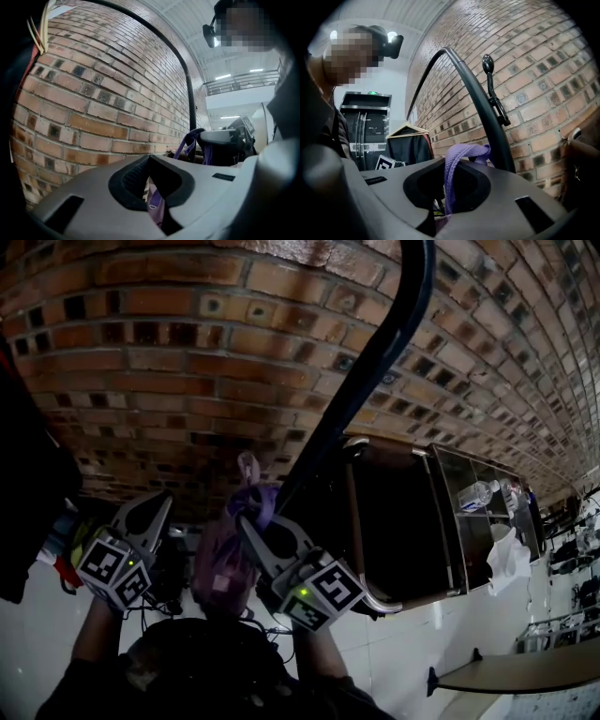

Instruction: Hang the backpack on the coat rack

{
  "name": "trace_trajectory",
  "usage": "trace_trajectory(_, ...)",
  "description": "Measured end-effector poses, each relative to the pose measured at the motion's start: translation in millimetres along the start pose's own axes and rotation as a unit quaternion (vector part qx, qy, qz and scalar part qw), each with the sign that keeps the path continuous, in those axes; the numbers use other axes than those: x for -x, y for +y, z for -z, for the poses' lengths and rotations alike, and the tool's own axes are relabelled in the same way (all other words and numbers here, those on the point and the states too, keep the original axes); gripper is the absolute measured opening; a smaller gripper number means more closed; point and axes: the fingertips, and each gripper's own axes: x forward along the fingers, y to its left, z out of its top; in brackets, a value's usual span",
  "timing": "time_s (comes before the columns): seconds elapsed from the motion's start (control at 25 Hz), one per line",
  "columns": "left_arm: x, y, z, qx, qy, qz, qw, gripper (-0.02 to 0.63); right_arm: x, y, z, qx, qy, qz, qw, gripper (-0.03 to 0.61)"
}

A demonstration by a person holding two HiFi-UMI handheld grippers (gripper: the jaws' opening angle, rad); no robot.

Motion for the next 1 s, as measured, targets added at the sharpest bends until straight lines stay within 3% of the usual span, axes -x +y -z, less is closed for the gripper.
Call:
trace_trajectory(0.44,11,-3,9,0.009,0.013,0.004,0.9999,0.012,6,-39,53,-0.031,0.019,0.054,0.998,0.028)
trace_trajectory(0.68,19,-5,18,0.01,0.022,0.008,0.9997,0.012,7,-39,56,-0.017,0.007,0.061,0.998,0.029)
trace_trajectory(1.0,35,-13,29,0.014,0.028,0.019,0.9993,0.012,11,-45,62,0.019,-0.005,0.104,0.994,0.066)
